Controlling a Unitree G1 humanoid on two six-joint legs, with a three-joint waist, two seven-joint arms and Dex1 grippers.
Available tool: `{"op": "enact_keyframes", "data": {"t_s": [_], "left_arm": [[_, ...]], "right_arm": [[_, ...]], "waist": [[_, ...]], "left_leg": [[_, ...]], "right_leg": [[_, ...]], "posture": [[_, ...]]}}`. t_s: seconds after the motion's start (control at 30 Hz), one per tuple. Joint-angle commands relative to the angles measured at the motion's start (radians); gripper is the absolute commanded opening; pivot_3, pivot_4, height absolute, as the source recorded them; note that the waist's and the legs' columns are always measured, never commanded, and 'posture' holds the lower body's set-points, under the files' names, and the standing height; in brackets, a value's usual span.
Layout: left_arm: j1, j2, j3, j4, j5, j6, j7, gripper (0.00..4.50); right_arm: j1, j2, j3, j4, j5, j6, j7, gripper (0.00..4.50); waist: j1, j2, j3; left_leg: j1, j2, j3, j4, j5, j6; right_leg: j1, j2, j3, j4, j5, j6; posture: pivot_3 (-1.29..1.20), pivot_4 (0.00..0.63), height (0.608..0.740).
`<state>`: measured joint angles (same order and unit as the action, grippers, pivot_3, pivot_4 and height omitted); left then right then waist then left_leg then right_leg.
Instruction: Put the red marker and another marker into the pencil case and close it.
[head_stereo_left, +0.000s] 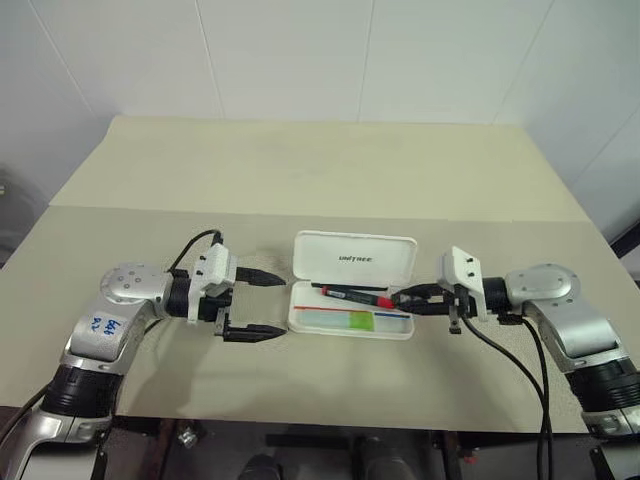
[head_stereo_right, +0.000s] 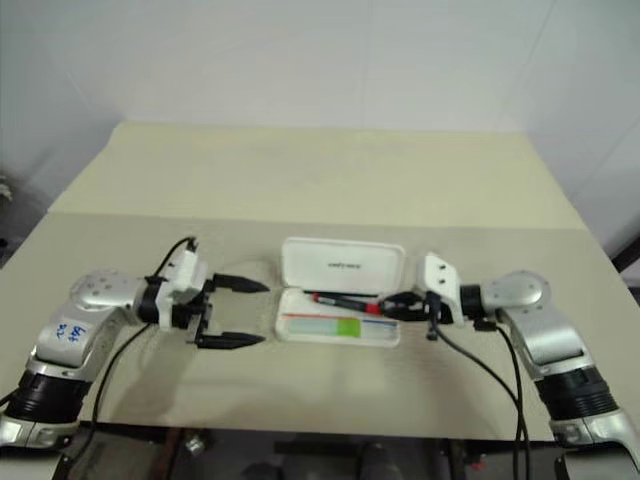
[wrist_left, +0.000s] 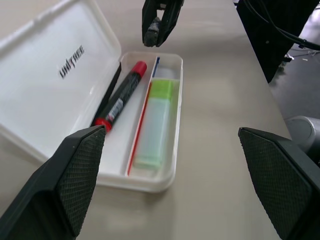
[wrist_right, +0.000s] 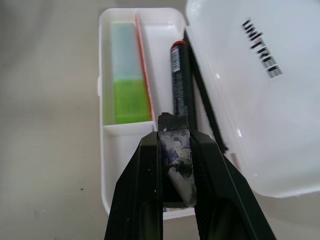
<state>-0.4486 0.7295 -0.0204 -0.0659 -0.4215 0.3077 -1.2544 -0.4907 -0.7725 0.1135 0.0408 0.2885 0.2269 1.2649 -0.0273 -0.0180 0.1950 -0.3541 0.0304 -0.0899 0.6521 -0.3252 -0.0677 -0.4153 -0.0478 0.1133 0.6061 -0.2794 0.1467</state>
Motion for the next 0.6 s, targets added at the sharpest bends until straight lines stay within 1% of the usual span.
{"op": "enact_keyframes", "data": {"t_s": [0.03, 0.27, 0.6], "left_arm": [[0.013, 0.008, 0.020, -0.019, 0.005, -0.020, 0.017, 4.50], [0.022, 0.007, 0.013, -0.033, 0.000, -0.013, 0.033, 4.50], [0.021, 0.009, 0.010, -0.036, -0.003, -0.008, 0.032, 4.50]], "right_arm": [[-0.006, 0.007, 0.006, -0.015, 0.003, -0.008, 0.016, 0.40], [0.017, 0.018, 0.035, 0.000, -0.012, -0.013, 0.037, 0.40], [0.031, 0.064, 0.061, 0.020, -0.036, -0.024, 0.032, 0.40]], "waist": [[-0.001, 0.000, 0.000], [-0.003, 0.000, 0.000], [-0.003, 0.000, 0.000]], "left_leg": [[0.000, 0.000, 0.000, 0.000, 0.000, 0.000], [0.001, 0.000, 0.000, 0.000, 0.000, 0.000], [0.001, 0.000, 0.000, 0.000, 0.000, 0.000]], "right_leg": [[0.000, 0.000, 0.000, 0.000, 0.000, 0.000], [0.000, 0.000, 0.000, 0.001, 0.000, 0.000], [0.000, 0.000, 0.000, 0.001, 0.000, 0.000]], "posture": [[0.00, 0.150, 0.740], [0.00, 0.150, 0.740], [0.00, 0.150, 0.740]]}}
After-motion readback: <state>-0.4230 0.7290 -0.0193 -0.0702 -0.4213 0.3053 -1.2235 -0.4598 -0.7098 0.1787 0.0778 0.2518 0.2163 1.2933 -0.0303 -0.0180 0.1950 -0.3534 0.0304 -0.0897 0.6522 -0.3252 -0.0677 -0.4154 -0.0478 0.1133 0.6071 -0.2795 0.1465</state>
